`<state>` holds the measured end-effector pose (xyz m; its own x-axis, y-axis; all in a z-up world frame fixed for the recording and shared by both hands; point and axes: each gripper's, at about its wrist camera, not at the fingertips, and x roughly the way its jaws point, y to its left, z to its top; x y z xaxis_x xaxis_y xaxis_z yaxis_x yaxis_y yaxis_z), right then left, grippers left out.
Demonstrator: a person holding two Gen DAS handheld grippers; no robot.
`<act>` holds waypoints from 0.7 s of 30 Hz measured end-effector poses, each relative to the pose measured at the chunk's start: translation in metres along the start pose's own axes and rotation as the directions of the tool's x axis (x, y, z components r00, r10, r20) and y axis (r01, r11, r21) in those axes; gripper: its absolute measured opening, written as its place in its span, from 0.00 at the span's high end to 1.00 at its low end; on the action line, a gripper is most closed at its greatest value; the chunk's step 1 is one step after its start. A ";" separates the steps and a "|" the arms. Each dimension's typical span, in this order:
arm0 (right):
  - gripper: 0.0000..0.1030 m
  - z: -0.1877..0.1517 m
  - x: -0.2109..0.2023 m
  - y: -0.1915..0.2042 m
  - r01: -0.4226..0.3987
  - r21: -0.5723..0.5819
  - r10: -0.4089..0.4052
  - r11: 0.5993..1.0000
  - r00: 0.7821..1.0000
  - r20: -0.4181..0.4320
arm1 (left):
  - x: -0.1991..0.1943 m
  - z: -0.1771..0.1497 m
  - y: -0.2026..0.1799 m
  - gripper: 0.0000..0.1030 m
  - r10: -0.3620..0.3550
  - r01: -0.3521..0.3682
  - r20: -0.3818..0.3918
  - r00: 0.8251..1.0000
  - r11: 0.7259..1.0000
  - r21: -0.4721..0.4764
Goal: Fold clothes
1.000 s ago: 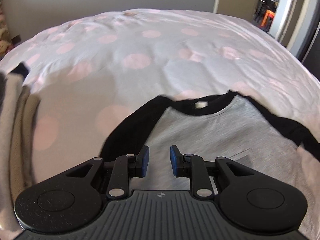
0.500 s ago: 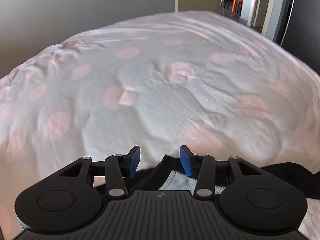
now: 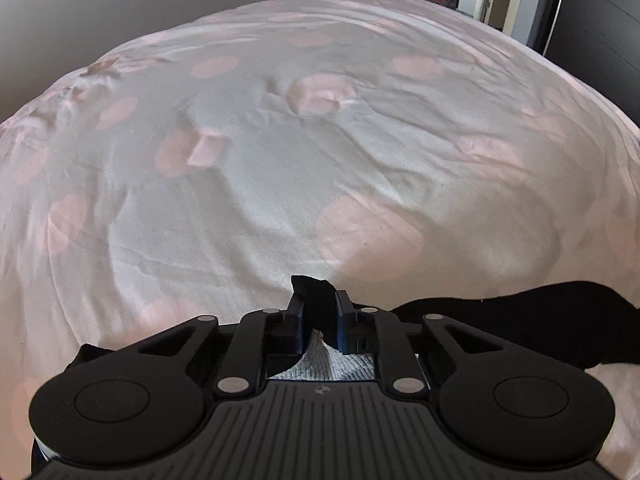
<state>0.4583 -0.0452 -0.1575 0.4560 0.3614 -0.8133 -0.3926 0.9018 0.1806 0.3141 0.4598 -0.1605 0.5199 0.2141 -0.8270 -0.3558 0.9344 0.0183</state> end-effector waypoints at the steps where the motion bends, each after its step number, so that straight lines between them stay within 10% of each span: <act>1: 0.94 0.001 -0.005 0.000 0.007 0.003 -0.007 1.000 1.000 0.015 | -0.005 0.002 0.001 0.90 0.004 -0.004 0.018 1.000 1.000 -0.004; 11: 0.95 0.039 -0.049 -0.024 0.095 0.111 -0.117 0.989 0.970 0.214 | -0.028 0.025 0.015 0.91 0.039 -0.031 0.119 0.992 0.997 -0.070; 21: 0.95 0.060 0.001 -0.038 0.151 0.123 -0.175 0.981 0.961 0.214 | 0.012 0.026 0.005 0.91 0.096 -0.087 0.118 0.988 0.993 -0.078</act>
<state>0.5212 -0.0647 -0.1322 0.6779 0.2403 -0.6948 -0.2182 0.9682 0.1220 0.3386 0.4743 -0.1558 0.5716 0.3348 -0.7491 -0.4592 0.8871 0.0460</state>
